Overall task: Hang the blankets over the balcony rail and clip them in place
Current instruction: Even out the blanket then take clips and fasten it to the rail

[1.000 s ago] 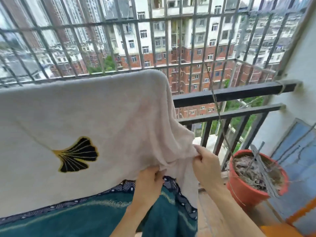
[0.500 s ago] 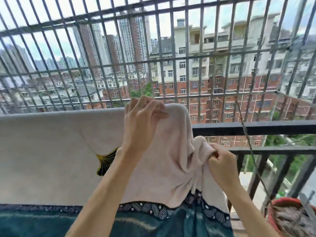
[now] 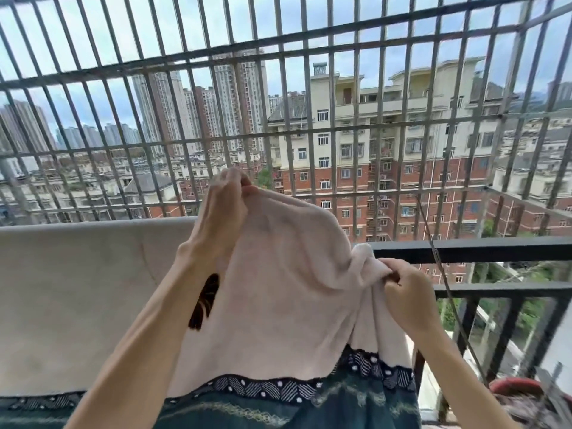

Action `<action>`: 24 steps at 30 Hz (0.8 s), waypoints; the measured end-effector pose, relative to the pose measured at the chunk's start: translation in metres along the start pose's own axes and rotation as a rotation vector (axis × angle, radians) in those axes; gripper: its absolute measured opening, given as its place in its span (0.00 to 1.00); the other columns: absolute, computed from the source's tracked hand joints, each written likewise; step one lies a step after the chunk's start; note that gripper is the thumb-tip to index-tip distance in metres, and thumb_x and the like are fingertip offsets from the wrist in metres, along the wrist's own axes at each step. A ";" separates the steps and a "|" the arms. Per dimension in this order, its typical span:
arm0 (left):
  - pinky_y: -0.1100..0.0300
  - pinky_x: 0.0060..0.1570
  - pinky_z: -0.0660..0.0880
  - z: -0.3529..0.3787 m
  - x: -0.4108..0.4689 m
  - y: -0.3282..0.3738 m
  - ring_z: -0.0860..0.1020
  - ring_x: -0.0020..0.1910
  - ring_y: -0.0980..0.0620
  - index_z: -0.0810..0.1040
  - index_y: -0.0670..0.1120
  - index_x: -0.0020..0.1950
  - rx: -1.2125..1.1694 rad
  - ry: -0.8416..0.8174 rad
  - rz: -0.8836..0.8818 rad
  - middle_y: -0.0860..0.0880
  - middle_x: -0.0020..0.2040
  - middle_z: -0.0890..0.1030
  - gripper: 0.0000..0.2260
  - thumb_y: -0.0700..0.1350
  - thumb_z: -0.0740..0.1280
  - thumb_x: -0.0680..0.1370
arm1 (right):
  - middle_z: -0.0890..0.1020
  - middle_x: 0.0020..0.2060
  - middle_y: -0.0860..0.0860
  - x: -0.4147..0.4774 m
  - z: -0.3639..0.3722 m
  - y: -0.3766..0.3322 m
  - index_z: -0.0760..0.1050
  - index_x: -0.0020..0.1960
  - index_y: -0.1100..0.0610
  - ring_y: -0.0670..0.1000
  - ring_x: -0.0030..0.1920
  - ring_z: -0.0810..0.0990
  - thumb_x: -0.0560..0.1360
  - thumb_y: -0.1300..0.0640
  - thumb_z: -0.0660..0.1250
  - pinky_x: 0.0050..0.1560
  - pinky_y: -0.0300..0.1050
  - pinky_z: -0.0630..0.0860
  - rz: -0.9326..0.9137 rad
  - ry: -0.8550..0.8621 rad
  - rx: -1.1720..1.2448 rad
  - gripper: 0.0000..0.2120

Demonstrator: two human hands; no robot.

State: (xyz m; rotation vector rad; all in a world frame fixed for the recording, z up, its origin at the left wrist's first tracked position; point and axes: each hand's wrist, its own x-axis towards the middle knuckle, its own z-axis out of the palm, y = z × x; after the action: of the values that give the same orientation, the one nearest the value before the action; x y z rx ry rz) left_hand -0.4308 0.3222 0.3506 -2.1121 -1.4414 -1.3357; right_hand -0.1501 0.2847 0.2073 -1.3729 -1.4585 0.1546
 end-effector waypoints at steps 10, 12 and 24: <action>0.51 0.51 0.72 -0.055 -0.016 -0.114 0.80 0.52 0.39 0.80 0.39 0.53 0.114 0.113 -0.344 0.38 0.51 0.83 0.10 0.44 0.62 0.81 | 0.75 0.26 0.50 0.022 0.022 -0.048 0.76 0.36 0.59 0.44 0.23 0.66 0.78 0.56 0.65 0.25 0.38 0.63 -0.150 -0.047 0.113 0.13; 0.54 0.50 0.71 -0.053 -0.026 -0.112 0.80 0.52 0.43 0.80 0.40 0.55 0.079 0.081 -0.300 0.41 0.53 0.83 0.11 0.43 0.60 0.83 | 0.75 0.25 0.51 0.018 0.024 -0.041 0.76 0.35 0.59 0.46 0.22 0.66 0.79 0.54 0.65 0.24 0.36 0.62 -0.118 -0.064 0.166 0.15; 0.78 0.43 0.73 -0.088 -0.030 -0.125 0.77 0.40 0.65 0.79 0.54 0.44 -0.099 -0.161 -0.269 0.50 0.43 0.82 0.11 0.37 0.68 0.78 | 0.81 0.51 0.46 0.025 -0.001 -0.078 0.79 0.59 0.54 0.40 0.41 0.79 0.77 0.51 0.68 0.43 0.31 0.76 -0.196 0.015 0.207 0.12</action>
State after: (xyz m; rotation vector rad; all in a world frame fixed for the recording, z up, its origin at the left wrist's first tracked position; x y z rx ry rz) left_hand -0.5861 0.3074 0.3412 -2.1915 -1.8153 -1.3801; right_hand -0.1927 0.2782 0.2767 -1.0570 -1.5106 0.1641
